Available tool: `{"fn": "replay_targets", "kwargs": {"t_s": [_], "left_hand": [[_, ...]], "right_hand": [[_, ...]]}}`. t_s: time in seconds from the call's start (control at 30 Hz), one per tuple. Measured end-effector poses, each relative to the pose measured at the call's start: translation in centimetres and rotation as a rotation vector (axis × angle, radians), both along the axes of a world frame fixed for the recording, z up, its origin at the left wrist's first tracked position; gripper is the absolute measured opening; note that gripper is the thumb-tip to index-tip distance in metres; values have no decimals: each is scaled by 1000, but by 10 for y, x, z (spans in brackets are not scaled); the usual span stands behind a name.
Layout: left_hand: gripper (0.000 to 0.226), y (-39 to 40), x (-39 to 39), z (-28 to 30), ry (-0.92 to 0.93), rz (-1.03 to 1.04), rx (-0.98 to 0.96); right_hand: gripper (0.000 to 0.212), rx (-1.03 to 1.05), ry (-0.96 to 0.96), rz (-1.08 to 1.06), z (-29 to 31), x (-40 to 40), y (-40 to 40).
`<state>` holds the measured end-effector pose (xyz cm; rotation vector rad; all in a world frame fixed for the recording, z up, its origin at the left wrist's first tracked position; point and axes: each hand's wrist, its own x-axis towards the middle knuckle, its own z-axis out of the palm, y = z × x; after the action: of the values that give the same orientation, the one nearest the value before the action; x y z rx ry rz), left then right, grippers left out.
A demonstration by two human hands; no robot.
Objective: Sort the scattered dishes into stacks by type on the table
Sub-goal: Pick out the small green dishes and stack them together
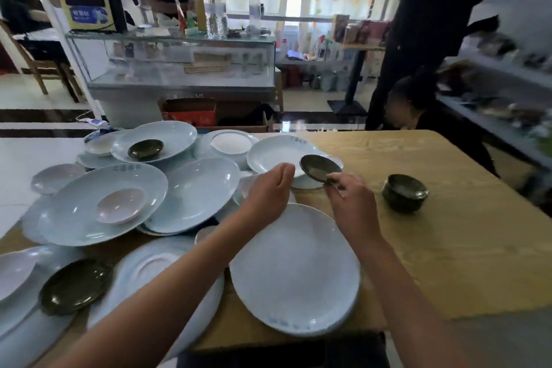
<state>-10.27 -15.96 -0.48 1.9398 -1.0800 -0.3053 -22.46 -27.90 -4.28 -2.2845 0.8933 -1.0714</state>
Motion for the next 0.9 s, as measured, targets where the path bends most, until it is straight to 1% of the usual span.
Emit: {"fn": "replay_targets", "kwargs": {"t_s": [0.1,0.17,0.23,0.3,0.4,0.53,0.67,0.8,0.9], "left_hand": [[41,-19,-27,2,-204,-103,-2],[43,-33,-39,-3,-334,-189,15],[46,-47,-50,-10,-408,-253,59],[49,-58,-61,-14,-428,-291,76],[50,-71,-76,-18,-464,-328,106],[50,-81,-87,-19,-502,-350,149],[50,-83,-89,-23,-499,-367,174],[50,-84,-87,-24,-497,-366,188],[51,-84,-84,-26,-520,-351,200]], "right_hand": [[21,49,33,-122,-9,-32,-31],[21,66,62,-210,-14,-50,-49],[21,70,90,-306,-16,-67,-65],[21,88,113,-381,-17,-80,-79],[22,132,147,-438,-20,-92,-94],[24,147,160,-456,-23,-98,-100],[27,172,177,-467,-24,-98,-103],[36,181,207,-473,-22,-96,-100],[41,136,226,-475,-17,-90,-90]]}}
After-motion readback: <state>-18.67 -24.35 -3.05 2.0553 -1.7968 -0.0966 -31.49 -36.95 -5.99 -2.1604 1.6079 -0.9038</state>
